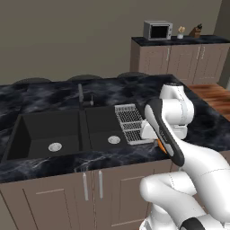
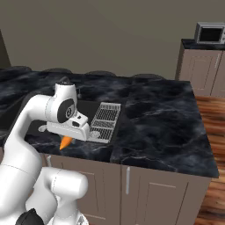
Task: Place the two vegetables and bowl onto the tray for setting up a vegetable dip station.
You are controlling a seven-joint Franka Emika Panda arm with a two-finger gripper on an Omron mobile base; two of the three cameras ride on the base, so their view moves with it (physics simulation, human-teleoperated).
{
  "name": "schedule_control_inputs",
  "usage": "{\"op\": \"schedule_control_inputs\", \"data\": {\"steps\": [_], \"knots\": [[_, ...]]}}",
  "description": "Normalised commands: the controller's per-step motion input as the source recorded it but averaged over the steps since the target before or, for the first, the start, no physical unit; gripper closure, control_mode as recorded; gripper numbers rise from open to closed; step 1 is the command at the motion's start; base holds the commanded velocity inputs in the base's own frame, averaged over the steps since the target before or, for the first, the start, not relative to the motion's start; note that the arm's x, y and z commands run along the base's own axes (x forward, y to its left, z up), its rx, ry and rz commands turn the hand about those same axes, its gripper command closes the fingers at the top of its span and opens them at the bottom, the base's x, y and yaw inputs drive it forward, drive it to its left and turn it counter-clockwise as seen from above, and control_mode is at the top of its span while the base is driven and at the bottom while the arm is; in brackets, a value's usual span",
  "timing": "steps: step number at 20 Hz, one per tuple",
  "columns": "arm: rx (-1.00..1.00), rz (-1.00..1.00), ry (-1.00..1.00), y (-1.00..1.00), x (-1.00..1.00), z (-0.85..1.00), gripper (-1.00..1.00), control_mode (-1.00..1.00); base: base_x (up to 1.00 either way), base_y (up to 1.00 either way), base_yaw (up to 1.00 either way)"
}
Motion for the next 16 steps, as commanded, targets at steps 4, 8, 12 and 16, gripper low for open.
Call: {"op": "schedule_control_inputs", "data": {"steps": [4,8,12,16], "knots": [[0.00,0.00,0.00,0.00,0.00,0.00,1.00,1.00,-0.08,0.70,0.00],[0.00,0.00,0.00,0.00,0.00,0.00,1.00,1.00,-0.05,0.71,0.00],[0.00,0.00,0.00,0.00,0.00,0.00,1.00,1.00,0.00,0.69,0.00],[0.00,0.00,0.00,0.00,0.00,0.00,1.00,1.00,0.00,0.70,0.00]]}}
